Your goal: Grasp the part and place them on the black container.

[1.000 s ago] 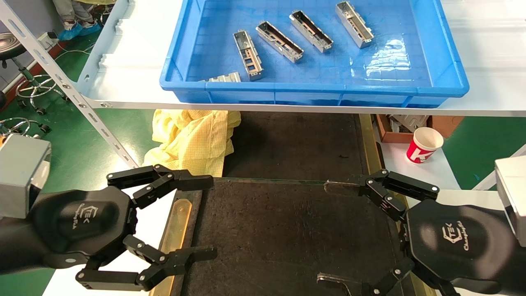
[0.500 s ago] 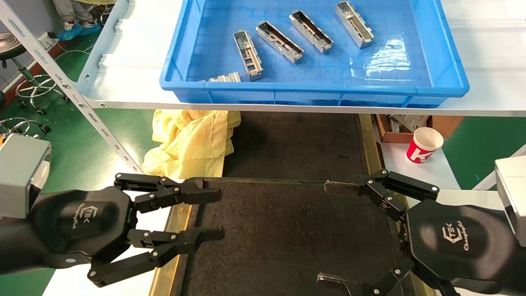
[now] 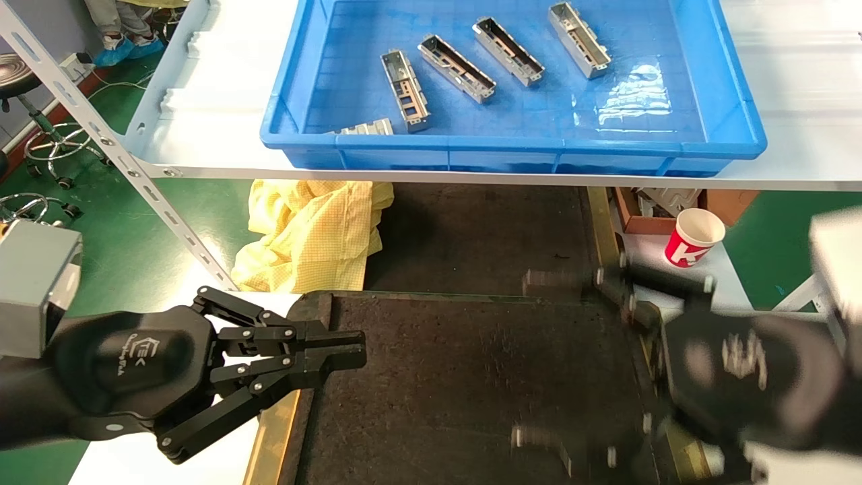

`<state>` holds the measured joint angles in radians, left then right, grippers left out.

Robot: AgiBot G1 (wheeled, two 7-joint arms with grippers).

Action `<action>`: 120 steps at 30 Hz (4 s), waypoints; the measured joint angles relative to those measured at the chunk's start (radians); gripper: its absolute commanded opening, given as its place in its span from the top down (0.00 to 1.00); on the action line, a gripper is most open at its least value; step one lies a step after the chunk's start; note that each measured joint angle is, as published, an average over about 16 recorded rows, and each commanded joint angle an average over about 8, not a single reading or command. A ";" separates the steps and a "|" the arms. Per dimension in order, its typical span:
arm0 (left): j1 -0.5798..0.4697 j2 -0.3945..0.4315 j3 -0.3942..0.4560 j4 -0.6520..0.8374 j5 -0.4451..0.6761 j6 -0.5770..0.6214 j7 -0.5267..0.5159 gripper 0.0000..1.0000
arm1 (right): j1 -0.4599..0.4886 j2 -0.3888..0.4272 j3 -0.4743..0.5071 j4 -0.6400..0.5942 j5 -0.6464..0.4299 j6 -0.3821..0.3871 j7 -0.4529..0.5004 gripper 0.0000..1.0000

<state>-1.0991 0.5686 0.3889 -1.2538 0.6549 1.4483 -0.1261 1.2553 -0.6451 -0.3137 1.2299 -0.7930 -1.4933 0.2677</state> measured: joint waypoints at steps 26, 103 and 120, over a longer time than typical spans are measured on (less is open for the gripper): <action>0.000 0.000 0.000 0.000 0.000 0.000 0.000 1.00 | 0.704 -0.333 -0.222 -0.841 -0.474 0.113 -0.087 0.00; 0.000 0.000 0.000 0.000 0.000 0.000 0.000 0.00 | 0.801 -0.522 -0.223 -1.205 -0.522 0.538 -0.252 1.00; 0.000 0.000 0.000 0.000 0.000 0.000 0.000 0.00 | 0.897 -0.379 -0.244 -1.183 -0.548 0.118 -0.283 1.00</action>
<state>-1.0992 0.5684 0.3894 -1.2537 0.6546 1.4482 -0.1259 2.1522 -1.0240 -0.5581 0.0467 -1.3408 -1.3758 -0.0157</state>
